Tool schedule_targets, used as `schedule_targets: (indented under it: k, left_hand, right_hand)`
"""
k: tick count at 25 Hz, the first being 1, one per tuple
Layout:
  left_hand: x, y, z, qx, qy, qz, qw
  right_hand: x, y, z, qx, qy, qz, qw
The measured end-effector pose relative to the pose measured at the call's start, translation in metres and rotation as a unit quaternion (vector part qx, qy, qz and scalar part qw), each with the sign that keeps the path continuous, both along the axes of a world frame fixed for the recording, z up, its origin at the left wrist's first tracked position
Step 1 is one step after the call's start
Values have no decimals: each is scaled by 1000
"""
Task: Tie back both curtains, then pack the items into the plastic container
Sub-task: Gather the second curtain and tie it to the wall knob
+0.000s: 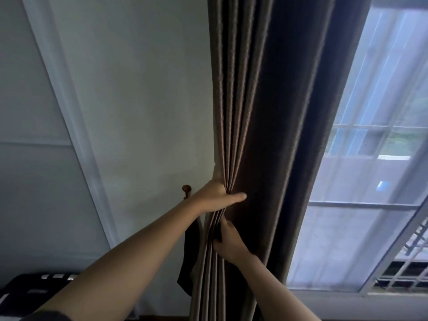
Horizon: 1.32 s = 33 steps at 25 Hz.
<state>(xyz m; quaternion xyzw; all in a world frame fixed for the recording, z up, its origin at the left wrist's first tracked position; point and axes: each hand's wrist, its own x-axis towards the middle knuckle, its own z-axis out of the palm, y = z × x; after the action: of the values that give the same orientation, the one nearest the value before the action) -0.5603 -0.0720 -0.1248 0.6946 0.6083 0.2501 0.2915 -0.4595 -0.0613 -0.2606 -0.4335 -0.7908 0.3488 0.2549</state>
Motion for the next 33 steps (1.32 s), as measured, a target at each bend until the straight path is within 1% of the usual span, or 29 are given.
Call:
schedule_targets:
  k: [2,3,4,5,6,7,8,9,10,11,12,13,15,17,19,22,24,28,30,33]
  left_hand:
    - [2,2,-4,37,-18,48,998]
    - [0,4,-6,39,-32,66,997]
    - [-3,5,-7,39,-36,78,996]
    - [-7,5,-7,36,-29,82,995]
    - [-11,5,-8,37,-36,77,996]
    - [-13,4,-8,40,-50,66,996]
    - [-13,2,-8,40,-72,52,995]
    - [-13,0,-8,39,-91,45,994]
    - [-14,0,-9,40,-103,47,993]
    - [-14,1,-11,44,-108,51,992]
    - [-14,1,-12,48,-107,54,992]
    - [-14,0,-11,45,-103,51,992]
    - [-13,-5,-6,27,-94,53,994]
    - [-12,-7,-2,18,-89,54,994]
    - [-9,-4,-1,4,-92,54,994]
    - [-6,0,-4,-16,-103,47,993]
    - [-3,5,-6,-29,-97,49,994]
    - [2,9,-10,-45,-86,41,994]
    - [5,9,-8,-49,-94,41,994]
    - [15,5,-3,-18,-105,10,994]
  right_hand:
    - [7,-7,3,-32,-34,44,998]
    - [14,-9,8,1,-56,46,997]
    - [22,-11,16,101,-70,7,992]
    - [31,-9,26,232,-56,-62,969]
    - [40,-8,41,350,-12,-155,924]
    - [48,-5,60,428,50,-249,867]
    - [54,-2,80,461,108,-311,824]
    - [59,1,102,444,155,-333,817]
    - [63,7,118,376,197,-324,845]
    - [66,15,129,286,224,-299,882]
    - [68,24,131,206,221,-274,913]
    - [67,30,129,158,191,-248,937]
    - [61,37,109,137,112,-205,963]
    - [52,36,79,119,67,-143,980]
    - [45,31,51,89,34,-84,992]
    - [39,24,33,49,20,-44,998]
    - [35,24,35,23,18,-31,999]
    - [30,26,33,-1,29,-24,999]
    - [27,23,32,-13,28,-21,999]
    - [18,17,34,-24,33,-23,999]
